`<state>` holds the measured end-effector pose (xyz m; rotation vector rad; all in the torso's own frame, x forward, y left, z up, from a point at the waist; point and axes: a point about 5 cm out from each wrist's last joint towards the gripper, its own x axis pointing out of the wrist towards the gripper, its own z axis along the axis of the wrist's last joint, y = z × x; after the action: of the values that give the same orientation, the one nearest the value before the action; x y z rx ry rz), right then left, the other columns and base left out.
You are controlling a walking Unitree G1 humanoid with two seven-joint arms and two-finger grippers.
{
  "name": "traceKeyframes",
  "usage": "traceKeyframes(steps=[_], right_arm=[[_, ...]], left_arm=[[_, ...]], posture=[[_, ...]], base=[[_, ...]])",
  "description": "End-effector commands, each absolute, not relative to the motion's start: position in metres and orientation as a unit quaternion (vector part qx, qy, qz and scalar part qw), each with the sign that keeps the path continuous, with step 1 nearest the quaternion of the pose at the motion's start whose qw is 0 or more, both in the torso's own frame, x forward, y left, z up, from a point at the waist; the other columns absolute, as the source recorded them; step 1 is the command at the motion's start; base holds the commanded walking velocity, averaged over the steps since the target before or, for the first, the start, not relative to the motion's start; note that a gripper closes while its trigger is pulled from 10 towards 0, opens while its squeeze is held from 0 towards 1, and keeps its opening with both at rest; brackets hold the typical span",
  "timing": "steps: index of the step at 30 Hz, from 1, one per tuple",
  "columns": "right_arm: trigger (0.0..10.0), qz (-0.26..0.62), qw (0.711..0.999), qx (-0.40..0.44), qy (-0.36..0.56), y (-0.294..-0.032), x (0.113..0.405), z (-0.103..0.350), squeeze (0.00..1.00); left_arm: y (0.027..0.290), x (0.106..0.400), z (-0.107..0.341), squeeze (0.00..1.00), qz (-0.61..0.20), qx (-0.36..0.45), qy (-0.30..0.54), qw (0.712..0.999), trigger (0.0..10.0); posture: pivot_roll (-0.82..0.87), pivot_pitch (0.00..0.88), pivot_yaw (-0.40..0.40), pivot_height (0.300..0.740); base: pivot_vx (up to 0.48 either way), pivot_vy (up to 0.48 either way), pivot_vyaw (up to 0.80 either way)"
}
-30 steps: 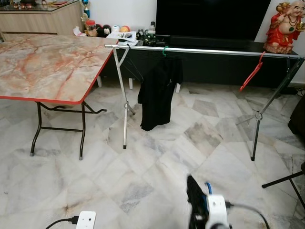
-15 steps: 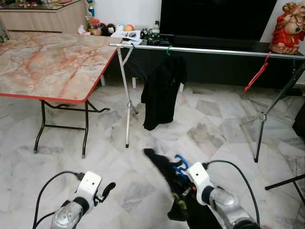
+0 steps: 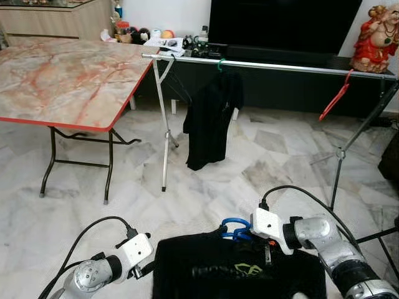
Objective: Hang hanger
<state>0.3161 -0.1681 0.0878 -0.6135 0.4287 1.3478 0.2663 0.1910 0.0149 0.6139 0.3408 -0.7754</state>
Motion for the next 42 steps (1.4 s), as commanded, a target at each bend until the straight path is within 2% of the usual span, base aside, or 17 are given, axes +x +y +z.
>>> traceKeyframes(steps=[1,9,11,16,17,18,19,27,42], right_arm=[[10.0,0.617,0.714,-0.293,0.155,-0.161,0.323,0.108,0.00],[10.0,0.644,0.696,-0.292,0.126,-0.153,0.319,0.122,0.00],[10.0,0.655,0.687,-0.290,0.122,-0.152,0.315,0.124,0.00],[10.0,0.655,0.690,-0.285,0.115,-0.152,0.313,0.128,0.00],[10.0,0.654,0.692,-0.286,0.114,-0.153,0.313,0.129,0.00],[10.0,0.652,0.693,-0.286,0.113,-0.153,0.313,0.130,0.00],[10.0,0.650,0.696,-0.286,0.111,-0.153,0.314,0.132,0.00],[10.0,0.637,0.712,-0.280,0.096,-0.152,0.319,0.142,0.00],[10.0,0.635,0.716,-0.274,0.091,-0.150,0.320,0.145,0.00]], left_arm=[[0.192,0.264,0.010,0.00,-0.373,0.291,0.183,0.862,10.0],[0.191,0.267,0.007,0.00,-0.366,0.279,0.200,0.865,10.0],[0.190,0.270,0.008,0.00,-0.353,0.269,0.202,0.873,10.0],[0.189,0.275,0.009,0.00,-0.322,0.237,0.196,0.895,10.0],[0.190,0.276,0.009,0.00,-0.317,0.232,0.197,0.898,9.1],[0.191,0.276,0.009,0.00,-0.313,0.230,0.199,0.900,3.6],[0.194,0.275,0.009,0.00,-0.308,0.225,0.203,0.902,0.0],[0.200,0.273,0.006,0.00,-0.306,0.228,0.213,0.899,0.0],[0.195,0.275,0.005,0.00,-0.302,0.219,0.212,0.903,0.0]], posture=[[0.10,0.022,-0.069,0.740],[0.09,0.025,-0.069,0.740],[0.09,0.025,-0.069,0.740],[0.09,0.023,-0.069,0.740],[0.08,0.023,-0.069,0.740],[0.08,0.023,-0.069,0.740],[0.08,0.024,-0.069,0.740],[0.08,0.023,-0.073,0.740],[0.08,0.015,-0.074,0.740]], base=[[0.000,0.000,0.00],[0.000,0.000,0.00],[0.000,0.000,0.00],[0.000,0.000,0.00],[0.000,0.000,0.00],[0.000,0.000,0.00],[0.000,0.000,0.00],[0.000,0.000,0.00],[0.000,0.000,0.00]])
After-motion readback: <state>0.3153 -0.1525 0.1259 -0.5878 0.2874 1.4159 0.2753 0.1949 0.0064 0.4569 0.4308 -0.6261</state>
